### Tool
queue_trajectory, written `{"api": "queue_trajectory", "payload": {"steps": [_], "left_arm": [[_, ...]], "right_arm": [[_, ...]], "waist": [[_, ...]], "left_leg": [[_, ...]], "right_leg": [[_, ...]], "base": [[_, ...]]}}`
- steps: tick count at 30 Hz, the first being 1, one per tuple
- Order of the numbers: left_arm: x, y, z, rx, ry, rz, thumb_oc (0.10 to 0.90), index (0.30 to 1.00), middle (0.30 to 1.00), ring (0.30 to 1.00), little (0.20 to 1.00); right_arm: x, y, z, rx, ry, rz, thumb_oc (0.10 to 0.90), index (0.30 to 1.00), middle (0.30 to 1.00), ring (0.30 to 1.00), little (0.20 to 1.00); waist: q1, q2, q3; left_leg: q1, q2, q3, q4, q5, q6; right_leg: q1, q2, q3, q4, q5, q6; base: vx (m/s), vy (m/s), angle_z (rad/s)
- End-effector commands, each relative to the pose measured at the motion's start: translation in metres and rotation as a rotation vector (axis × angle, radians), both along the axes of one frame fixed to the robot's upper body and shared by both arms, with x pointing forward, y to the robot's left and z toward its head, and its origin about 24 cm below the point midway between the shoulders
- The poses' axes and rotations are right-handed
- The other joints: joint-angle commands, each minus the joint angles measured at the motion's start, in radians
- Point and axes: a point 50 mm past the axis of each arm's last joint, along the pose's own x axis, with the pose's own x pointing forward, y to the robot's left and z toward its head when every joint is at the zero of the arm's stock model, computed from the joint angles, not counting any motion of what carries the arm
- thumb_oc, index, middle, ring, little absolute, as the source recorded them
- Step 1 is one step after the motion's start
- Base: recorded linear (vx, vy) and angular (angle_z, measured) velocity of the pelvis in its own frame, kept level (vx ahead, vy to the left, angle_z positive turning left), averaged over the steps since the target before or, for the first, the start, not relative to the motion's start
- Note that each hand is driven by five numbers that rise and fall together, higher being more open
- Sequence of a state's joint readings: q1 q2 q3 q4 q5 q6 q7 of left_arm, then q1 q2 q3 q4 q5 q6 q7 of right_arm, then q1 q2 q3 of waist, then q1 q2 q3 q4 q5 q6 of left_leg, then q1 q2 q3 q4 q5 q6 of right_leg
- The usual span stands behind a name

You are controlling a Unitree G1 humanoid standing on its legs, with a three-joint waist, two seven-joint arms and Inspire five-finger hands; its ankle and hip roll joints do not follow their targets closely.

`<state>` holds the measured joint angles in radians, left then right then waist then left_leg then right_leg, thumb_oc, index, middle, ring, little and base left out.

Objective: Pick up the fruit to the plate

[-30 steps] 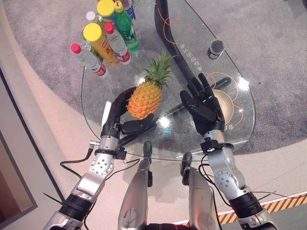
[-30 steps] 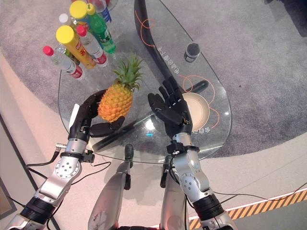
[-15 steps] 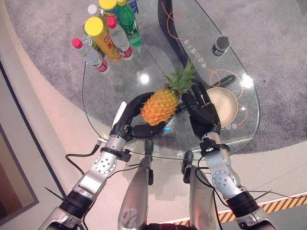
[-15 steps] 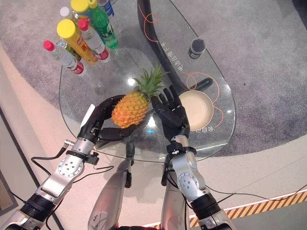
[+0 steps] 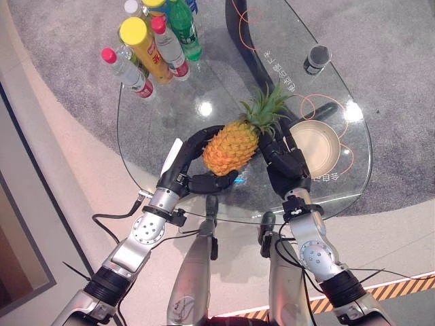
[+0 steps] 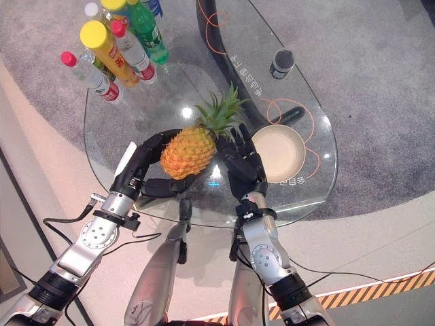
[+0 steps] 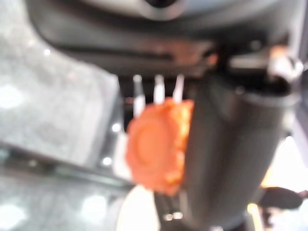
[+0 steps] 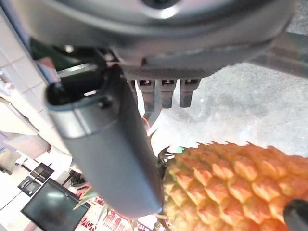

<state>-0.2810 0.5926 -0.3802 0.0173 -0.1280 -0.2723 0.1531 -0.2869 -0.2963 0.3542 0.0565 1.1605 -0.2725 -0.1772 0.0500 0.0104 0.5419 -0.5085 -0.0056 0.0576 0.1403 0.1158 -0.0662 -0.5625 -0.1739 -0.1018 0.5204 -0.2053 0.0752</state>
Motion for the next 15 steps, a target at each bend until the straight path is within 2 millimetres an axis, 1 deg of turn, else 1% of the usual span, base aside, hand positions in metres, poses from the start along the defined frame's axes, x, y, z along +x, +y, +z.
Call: {"api": "queue_trajectory", "payload": {"steps": [1, 5, 7, 12, 15], "left_arm": [[-0.034, -0.035, 0.075, -0.084, -0.420, -0.289, 0.100, 0.300, 0.300, 0.300, 0.200], [-0.033, -0.036, 0.074, -0.068, -0.396, -0.302, 0.100, 0.300, 0.300, 0.300, 0.200], [-0.031, -0.035, 0.070, -0.065, -0.359, -0.314, 0.100, 0.300, 0.300, 0.300, 0.200], [-0.027, -0.032, 0.067, -0.080, -0.312, -0.326, 0.100, 0.300, 0.300, 0.300, 0.200], [-0.027, -0.032, 0.066, -0.081, -0.311, -0.326, 0.100, 0.300, 0.300, 0.300, 0.200]], "right_arm": [[0.002, 0.016, 0.041, 0.060, -0.208, 0.078, 0.800, 0.900, 0.900, 0.900, 0.900], [0.003, 0.018, 0.042, 0.064, -0.241, 0.145, 0.800, 0.900, 0.900, 0.900, 0.900], [0.001, 0.021, 0.050, 0.066, -0.343, 0.244, 0.800, 0.900, 0.900, 0.900, 0.900], [-0.002, 0.022, 0.065, 0.092, -0.525, 0.342, 0.800, 0.900, 0.900, 0.900, 0.900], [-0.002, 0.022, 0.065, 0.093, -0.529, 0.344, 0.800, 0.900, 0.900, 0.900, 0.900]], "waist": [[-0.019, -0.009, -0.022], [-0.016, -0.008, -0.022], [-0.013, -0.008, -0.022], [-0.009, -0.005, -0.022], [-0.009, -0.005, -0.022]], "left_leg": [[-0.010, -0.074, -0.003, 0.229, -0.174, 0.049], [-0.015, -0.076, -0.006, 0.232, -0.175, 0.050], [-0.020, -0.076, -0.010, 0.243, -0.180, 0.050], [-0.026, -0.078, -0.015, 0.252, -0.187, 0.049], [-0.026, -0.078, -0.014, 0.252, -0.187, 0.049]], "right_leg": [[0.080, 0.014, -0.015, -0.272, 0.256, 0.020], [0.075, 0.014, -0.017, -0.269, 0.256, 0.021], [0.069, 0.011, -0.019, -0.261, 0.255, 0.023], [0.065, 0.011, -0.023, -0.258, 0.252, 0.026], [0.065, 0.011, -0.023, -0.258, 0.252, 0.026]], "base": [[0.00, 0.000, 0.00], [0.00, 0.000, 0.00], [0.04, -0.013, 0.01], [0.01, -0.003, 0.00], [0.00, 0.000, 0.00]]}}
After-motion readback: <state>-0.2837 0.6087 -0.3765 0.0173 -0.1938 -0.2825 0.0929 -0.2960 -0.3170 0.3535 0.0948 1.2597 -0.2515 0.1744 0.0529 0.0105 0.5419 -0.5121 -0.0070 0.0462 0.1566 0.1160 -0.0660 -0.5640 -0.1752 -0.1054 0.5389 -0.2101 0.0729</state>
